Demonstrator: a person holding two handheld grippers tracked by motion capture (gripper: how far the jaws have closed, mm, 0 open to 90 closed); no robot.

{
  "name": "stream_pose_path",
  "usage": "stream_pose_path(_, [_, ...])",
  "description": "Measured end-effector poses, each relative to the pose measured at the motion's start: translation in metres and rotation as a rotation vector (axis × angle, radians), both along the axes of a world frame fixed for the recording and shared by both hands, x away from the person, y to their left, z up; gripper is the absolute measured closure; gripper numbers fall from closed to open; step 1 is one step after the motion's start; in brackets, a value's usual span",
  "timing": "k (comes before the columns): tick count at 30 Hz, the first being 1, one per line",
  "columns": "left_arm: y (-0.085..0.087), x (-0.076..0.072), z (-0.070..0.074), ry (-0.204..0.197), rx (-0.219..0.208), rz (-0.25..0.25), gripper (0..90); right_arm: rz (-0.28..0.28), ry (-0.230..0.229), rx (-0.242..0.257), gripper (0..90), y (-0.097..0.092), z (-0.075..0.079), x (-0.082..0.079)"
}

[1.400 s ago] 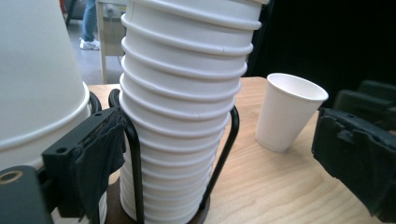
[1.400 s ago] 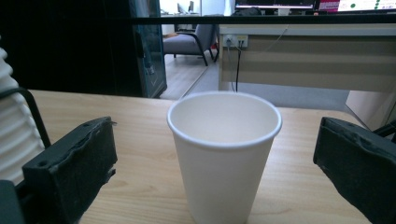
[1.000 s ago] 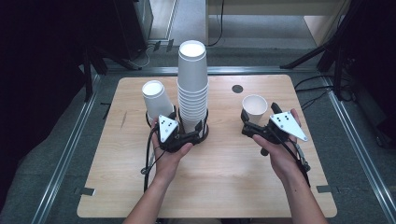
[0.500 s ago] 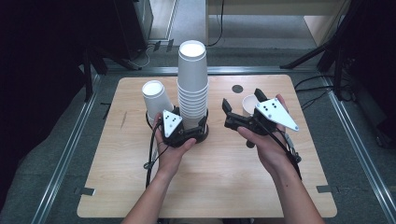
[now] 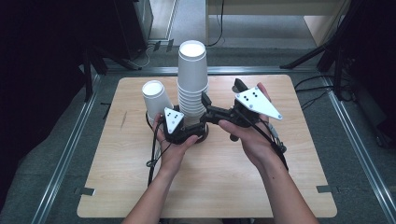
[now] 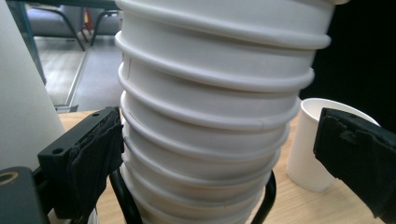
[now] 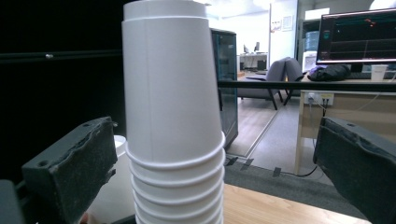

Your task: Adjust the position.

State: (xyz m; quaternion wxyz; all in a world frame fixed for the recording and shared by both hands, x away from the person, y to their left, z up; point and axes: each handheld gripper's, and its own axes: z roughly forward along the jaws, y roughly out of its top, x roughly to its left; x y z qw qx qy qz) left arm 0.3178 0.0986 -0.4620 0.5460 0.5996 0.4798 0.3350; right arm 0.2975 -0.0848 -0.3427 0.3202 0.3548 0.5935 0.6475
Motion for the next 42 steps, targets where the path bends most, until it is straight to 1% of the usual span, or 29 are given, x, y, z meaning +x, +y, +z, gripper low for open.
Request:
stream_pose_path(2, [-0.001, 0.001, 0.0, -0.001, 0.009, 0.007, 1.8, 0.009, -0.001, 0.0, 0.0, 0.004, 0.003, 0.001])
stream_pose_path(6, [0.0, 0.002, 0.001, -0.004, 0.011, 0.006, 1.8, 0.025, 0.001, 0.001, 0.0, 0.012, 0.006, 0.004])
stream_pose_path(9, [-0.002, 0.003, 0.0, -0.004, 0.019, 0.014, 1.9, 0.037, 0.005, -0.006, 0.0, 0.02, 0.007, 0.008])
stream_pose_path(11, [-0.002, 0.004, -0.001, -0.002, 0.013, 0.015, 1.9, 0.047, 0.012, -0.009, 0.0, 0.025, 0.007, 0.01])
stream_pose_path(13, [-0.001, 0.006, -0.001, 0.006, -0.001, 0.015, 2.0, 0.05, 0.01, -0.016, 0.0, 0.03, 0.007, 0.012])
stream_pose_path(16, [-0.002, 0.006, -0.001, 0.003, 0.002, 0.021, 2.1, 0.053, 0.018, -0.019, 0.0, 0.035, 0.007, 0.017])
stream_pose_path(18, [-0.001, 0.006, -0.001, 0.004, 0.003, 0.027, 4.5, 0.051, 0.021, -0.022, 0.0, 0.037, 0.006, 0.021])
stream_pose_path(20, [-0.001, 0.006, -0.001, 0.002, 0.007, 0.026, 4.6, 0.052, 0.027, -0.021, 0.0, 0.039, 0.006, 0.024])
stream_pose_path(24, [-0.001, 0.006, -0.001, 0.005, 0.021, 0.033, 5.9, 0.048, 0.031, -0.038, 0.0, 0.043, 0.006, 0.029])
stream_pose_path(28, [-0.001, 0.006, -0.001, 0.006, 0.018, 0.029, 6.3, 0.047, 0.04, -0.056, 0.0, 0.047, 0.006, 0.037])
stream_pose_path(33, [-0.001, 0.006, -0.001, 0.007, 0.019, 0.028, 6.4, 0.044, 0.065, -0.056, 0.0, 0.051, 0.007, 0.047])
stream_pose_path(39, [0.0, 0.005, -0.001, 0.008, 0.018, 0.026, 6.6, 0.049, 0.082, -0.064, 0.0, 0.058, 0.007, 0.056])
stream_pose_path(42, [0.0, 0.005, -0.001, 0.008, 0.017, 0.026, 6.7, 0.055, 0.096, -0.056, 0.0, 0.062, 0.007, 0.059])
